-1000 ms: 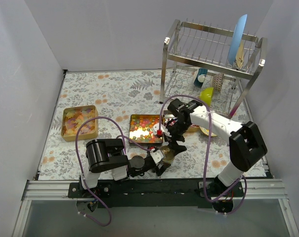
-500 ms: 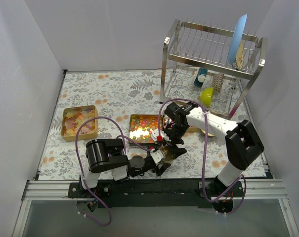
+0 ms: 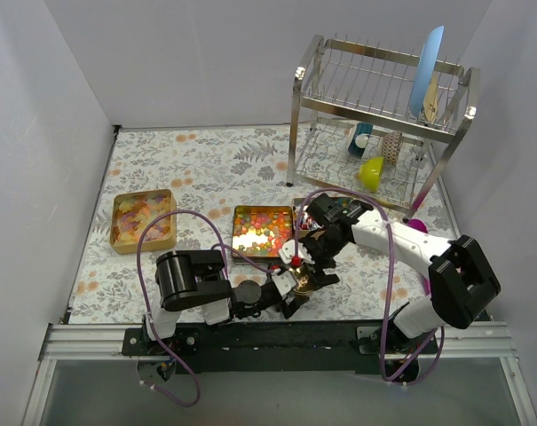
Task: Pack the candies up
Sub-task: Screw the bottle lid onto the packing bottle, then reset both arms
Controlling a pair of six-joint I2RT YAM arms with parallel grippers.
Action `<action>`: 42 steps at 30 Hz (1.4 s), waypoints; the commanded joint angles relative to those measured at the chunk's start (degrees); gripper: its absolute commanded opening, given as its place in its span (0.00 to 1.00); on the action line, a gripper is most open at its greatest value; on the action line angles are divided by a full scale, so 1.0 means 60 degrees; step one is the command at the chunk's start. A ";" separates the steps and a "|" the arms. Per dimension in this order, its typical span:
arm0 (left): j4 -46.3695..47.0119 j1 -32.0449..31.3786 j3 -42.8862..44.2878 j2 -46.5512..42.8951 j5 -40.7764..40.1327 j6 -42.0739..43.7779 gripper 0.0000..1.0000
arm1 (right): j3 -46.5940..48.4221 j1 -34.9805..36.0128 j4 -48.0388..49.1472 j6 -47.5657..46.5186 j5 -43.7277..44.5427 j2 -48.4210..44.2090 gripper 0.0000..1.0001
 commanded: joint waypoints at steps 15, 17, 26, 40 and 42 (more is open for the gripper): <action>-0.0298 0.0198 -0.0485 0.0820 -0.0885 0.0326 0.00 | -0.1739 0.0771 0.1983 0.5231 0.1098 -0.0963 0.65; -0.0357 0.0198 -0.0485 0.0805 -0.0856 0.0326 0.00 | -0.1768 0.0786 0.2012 0.5496 0.1171 -0.0993 0.68; -0.2054 0.0183 -0.0485 -0.0641 0.0505 -0.0024 0.98 | -0.0232 0.0025 0.1194 0.4984 0.2298 -0.1141 0.91; -0.7937 0.0183 -0.0471 -0.7592 0.1442 -0.0319 0.98 | 0.2332 -0.0971 0.1100 0.6718 0.2561 -0.1520 0.98; -0.8951 0.0183 0.0112 -0.8741 0.1502 -0.0332 0.98 | 0.2595 -0.0986 0.1279 0.7586 0.3668 -0.1667 0.98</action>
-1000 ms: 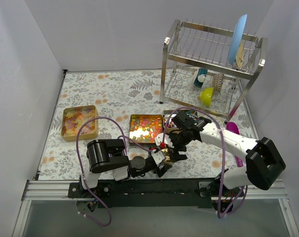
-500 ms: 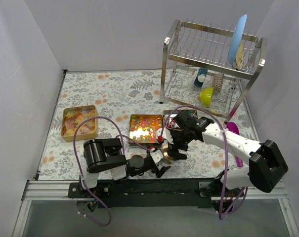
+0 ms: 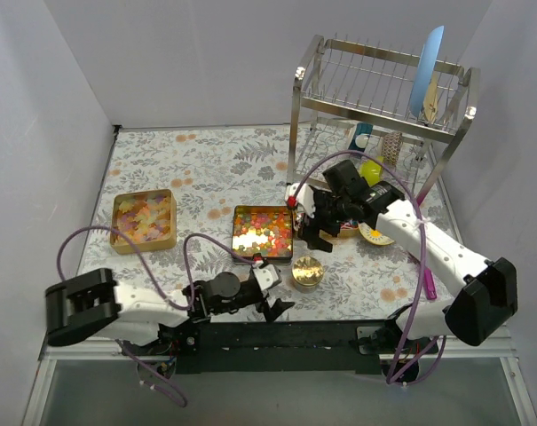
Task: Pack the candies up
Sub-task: Reset both arms
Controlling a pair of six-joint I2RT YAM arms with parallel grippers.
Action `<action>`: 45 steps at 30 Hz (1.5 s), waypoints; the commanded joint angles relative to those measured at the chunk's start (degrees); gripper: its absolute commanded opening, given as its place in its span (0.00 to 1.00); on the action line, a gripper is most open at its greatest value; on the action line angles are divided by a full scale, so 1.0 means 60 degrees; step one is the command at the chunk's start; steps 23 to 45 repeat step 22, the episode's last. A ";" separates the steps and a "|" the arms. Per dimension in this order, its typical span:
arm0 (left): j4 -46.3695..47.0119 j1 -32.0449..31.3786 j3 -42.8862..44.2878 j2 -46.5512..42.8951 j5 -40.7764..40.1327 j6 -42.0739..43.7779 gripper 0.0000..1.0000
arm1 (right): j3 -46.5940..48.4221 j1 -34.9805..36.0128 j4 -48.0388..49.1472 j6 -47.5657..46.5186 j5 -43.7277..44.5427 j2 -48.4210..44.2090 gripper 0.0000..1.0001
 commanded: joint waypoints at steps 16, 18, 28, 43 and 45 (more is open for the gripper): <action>-1.0308 0.4616 0.4616 -0.4327 -0.0581 -0.0268 0.98 | 0.0404 -0.0958 0.0219 0.4011 0.6227 -0.2348 0.98; -1.0163 0.5303 0.4704 -0.4428 0.0293 -0.0459 0.98 | -0.0139 -0.1151 0.0161 0.3922 0.6447 -0.2920 0.98; -0.9576 0.7104 0.5303 -0.3992 -0.0023 -0.0475 0.98 | -0.0199 -0.1648 -0.0439 0.3760 0.5775 -0.3419 0.98; -0.9576 0.7104 0.5303 -0.3992 -0.0023 -0.0475 0.98 | -0.0199 -0.1648 -0.0439 0.3760 0.5775 -0.3419 0.98; -0.9576 0.7104 0.5303 -0.3992 -0.0023 -0.0475 0.98 | -0.0199 -0.1648 -0.0439 0.3760 0.5775 -0.3419 0.98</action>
